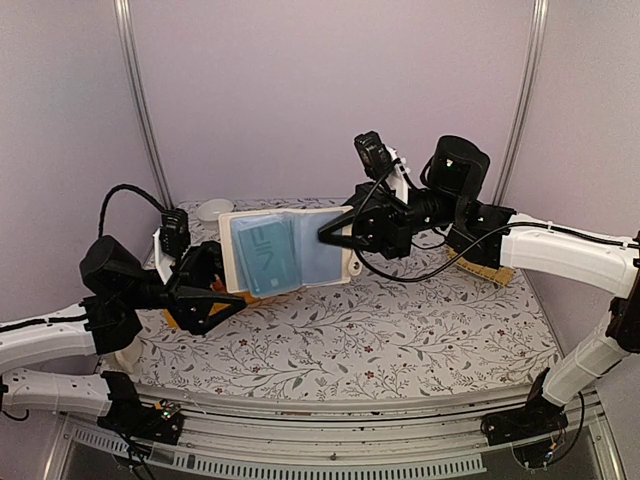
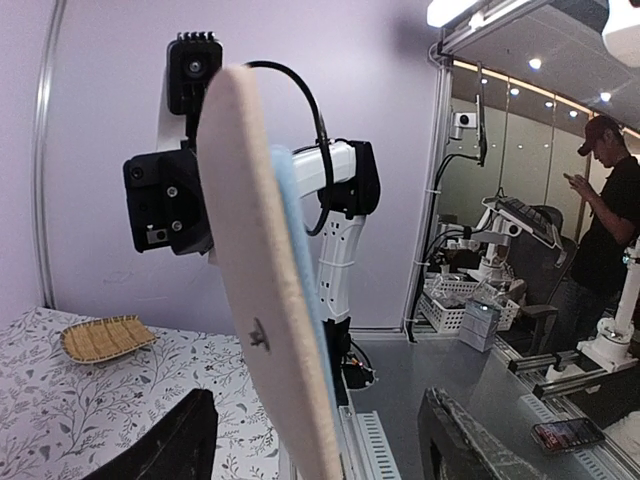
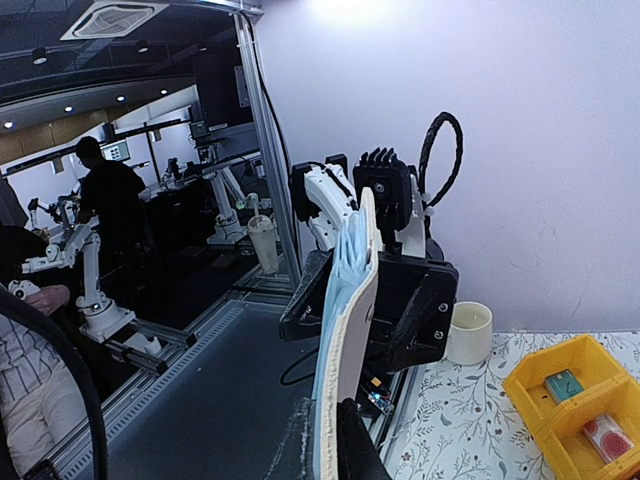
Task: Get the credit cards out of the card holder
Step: Pass from the right arm to the left
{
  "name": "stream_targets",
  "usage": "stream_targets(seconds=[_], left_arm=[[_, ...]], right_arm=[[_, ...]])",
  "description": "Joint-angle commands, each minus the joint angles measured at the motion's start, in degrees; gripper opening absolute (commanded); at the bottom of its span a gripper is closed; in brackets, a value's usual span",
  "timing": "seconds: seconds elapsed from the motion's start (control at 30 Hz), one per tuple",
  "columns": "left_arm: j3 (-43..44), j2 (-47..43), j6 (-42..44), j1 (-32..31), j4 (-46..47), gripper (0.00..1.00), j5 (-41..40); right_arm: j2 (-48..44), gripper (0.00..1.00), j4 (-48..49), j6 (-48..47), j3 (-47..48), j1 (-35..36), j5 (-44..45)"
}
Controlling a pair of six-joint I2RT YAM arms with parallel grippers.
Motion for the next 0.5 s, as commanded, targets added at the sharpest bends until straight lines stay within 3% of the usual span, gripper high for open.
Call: stream_targets(seconds=[0.0,0.13,0.47], left_arm=[[-0.5,-1.2,0.0,-1.0,2.4,0.70,0.2],[1.1,-0.9,0.8,-1.1,0.1,0.46,-3.7],[1.6,-0.4,1.5,-1.4,-1.2,0.03,-5.9]], right_arm=[[-0.5,0.01,1.2,-0.1,0.0,-0.2,0.0],[-0.7,0.02,1.2,0.1,0.0,-0.2,0.0],[-1.1,0.01,1.2,0.0,-0.3,-0.2,-0.1]])
